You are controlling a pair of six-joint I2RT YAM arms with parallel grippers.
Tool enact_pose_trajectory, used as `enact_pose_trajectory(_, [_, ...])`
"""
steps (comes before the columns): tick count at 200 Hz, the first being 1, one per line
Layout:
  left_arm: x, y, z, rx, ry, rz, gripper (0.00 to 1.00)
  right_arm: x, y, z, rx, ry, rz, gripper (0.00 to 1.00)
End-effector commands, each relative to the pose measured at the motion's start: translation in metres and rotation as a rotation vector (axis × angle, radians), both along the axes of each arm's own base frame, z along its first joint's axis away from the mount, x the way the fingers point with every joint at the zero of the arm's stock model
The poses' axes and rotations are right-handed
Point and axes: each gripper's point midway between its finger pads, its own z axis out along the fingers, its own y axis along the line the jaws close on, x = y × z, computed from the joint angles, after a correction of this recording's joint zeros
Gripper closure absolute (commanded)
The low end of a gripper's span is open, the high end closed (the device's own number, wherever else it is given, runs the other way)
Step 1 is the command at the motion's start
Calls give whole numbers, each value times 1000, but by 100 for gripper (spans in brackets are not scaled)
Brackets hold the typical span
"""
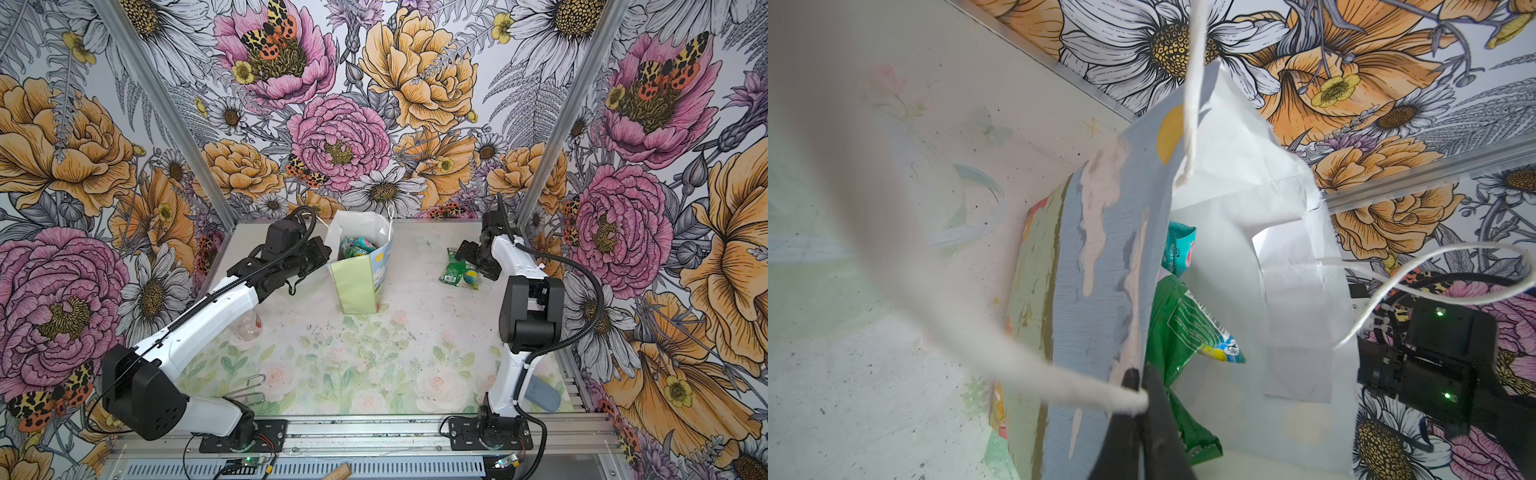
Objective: Place the snacks into the paper bag
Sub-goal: 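Withdraw the right gripper and grasp the last green FOX'S candy bag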
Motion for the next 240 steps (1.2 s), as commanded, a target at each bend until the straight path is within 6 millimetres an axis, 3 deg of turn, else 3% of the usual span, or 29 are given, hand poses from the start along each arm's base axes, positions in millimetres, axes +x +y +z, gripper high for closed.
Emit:
enact_pose_trajectory(1, [-5,3,5,-9,-8,8,100,11,3,-11,16,-13,35,1])
enact_pose_trajectory(57, [-4,3,5,-9,-7,10,100,21,-2,-25,-36,-6,83,2])
enact_pose_trajectory(149, [-3,-1,6,-11,-9,1,100,24,16,-54,4,38,120,12])
enact_pose_trajectory(203, [-4,0,8,-10,-14,2,100,17,18,-52,15,39,118,36])
enact_pose_trajectory(240, [-4,-1,8,-12,-14,-1,100,17,23,-34,37,1,121,52])
